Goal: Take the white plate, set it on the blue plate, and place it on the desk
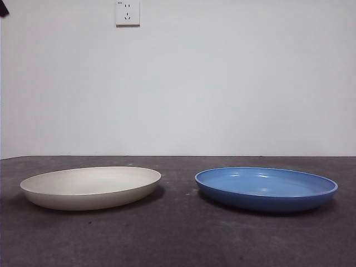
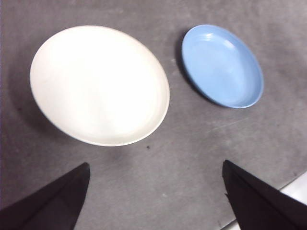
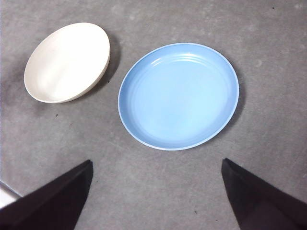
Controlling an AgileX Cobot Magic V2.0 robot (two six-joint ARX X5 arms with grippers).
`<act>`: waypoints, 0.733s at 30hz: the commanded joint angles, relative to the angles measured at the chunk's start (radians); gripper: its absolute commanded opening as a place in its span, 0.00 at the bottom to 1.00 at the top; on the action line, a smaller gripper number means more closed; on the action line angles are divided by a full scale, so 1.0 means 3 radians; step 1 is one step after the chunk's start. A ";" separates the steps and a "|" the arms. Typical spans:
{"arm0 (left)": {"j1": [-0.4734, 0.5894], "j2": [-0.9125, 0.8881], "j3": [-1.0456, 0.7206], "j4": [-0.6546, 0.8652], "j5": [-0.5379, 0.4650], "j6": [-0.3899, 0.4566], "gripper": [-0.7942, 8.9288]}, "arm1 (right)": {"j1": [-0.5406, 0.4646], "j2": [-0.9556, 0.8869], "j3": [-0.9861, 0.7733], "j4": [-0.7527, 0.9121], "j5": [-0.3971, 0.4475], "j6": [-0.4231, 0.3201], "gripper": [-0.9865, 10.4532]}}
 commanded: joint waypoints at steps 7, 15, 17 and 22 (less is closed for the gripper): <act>-0.0009 0.0530 0.0114 0.0496 -0.0468 -0.0148 0.54 | 0.0011 0.0020 0.0062 0.0024 -0.0005 0.0038 0.46; -0.0009 0.1312 0.0420 0.0858 -0.0593 -0.0151 0.53 | 0.0011 0.0020 0.0062 0.0024 -0.0005 0.0095 0.46; -0.0009 0.1525 0.0533 0.0875 -0.0693 -0.0146 0.53 | 0.0011 0.0020 0.0062 0.0024 -0.0005 0.0095 0.46; -0.0009 0.2023 0.0790 0.0879 -0.0833 -0.0121 0.53 | 0.0011 0.0020 0.0062 0.0034 -0.0005 0.0095 0.46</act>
